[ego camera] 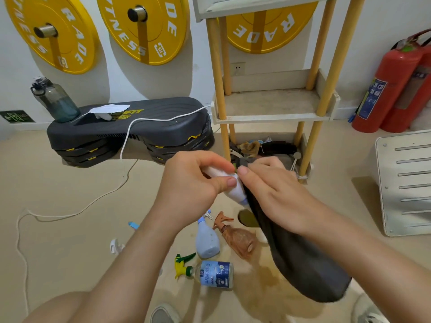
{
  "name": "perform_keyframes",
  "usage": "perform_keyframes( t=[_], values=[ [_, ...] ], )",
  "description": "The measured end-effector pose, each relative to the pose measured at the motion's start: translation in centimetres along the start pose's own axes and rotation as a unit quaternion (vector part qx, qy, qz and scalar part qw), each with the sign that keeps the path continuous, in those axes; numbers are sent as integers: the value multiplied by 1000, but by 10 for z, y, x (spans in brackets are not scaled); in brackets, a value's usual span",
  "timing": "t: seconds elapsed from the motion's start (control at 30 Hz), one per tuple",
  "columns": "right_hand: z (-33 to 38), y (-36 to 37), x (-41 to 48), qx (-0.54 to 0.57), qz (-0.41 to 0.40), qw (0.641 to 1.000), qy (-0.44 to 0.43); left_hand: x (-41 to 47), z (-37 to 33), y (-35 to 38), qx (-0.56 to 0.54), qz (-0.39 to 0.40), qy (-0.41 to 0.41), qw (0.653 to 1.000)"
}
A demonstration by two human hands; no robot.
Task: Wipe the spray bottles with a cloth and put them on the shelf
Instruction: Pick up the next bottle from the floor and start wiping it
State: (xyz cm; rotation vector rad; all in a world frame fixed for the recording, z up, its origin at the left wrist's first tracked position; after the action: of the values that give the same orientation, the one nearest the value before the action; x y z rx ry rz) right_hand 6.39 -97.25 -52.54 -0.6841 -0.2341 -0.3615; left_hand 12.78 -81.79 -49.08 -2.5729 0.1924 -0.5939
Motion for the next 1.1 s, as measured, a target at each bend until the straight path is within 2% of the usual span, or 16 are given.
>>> perform_keyframes(
  t=[0.13,0.27,0.37,0.5,0.57,0.63,0.7,0.77,0.97,1.1],
  values=[
    [0,5,3,138,10,989,55,-4,-3,3,-86,23,0,996],
    [-1,-2,6,120,89,969,197,-1,0,-2,-182,37,2,983],
    [-5,0,5,109,113,959,234,5,12,-9,-191,21,-3,981],
    [-4,12,-1,38,-11,987,159,8,19,-8,-152,27,-47,987],
    [-2,15,-5,-13,-52,994,98,11,18,-12,-94,23,-104,990],
    [-2,14,-8,-74,-97,992,38,11,22,-14,-32,61,-128,989],
    [1,11,-8,-126,-140,982,3,7,19,-9,-45,77,-104,991],
    [3,9,-8,-126,-160,979,8,2,16,-2,-75,56,-84,992],
    [7,10,-9,-96,-179,979,24,-4,12,9,-121,28,-17,992],
    [12,14,-8,-57,-161,985,6,-19,12,25,-76,53,38,995]
  ],
)
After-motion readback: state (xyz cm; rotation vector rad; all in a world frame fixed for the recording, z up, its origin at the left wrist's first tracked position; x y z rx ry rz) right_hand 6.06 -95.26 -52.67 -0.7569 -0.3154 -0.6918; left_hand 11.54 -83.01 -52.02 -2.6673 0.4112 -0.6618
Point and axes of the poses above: each hand's wrist, its own x-axis towards the middle knuckle, its own y-axis out of the palm, z = x × y, the point moved 1 cm from there along x, towards the middle knuckle, and after that the axes turned 15 degrees about -z, right-handed, at the moved point
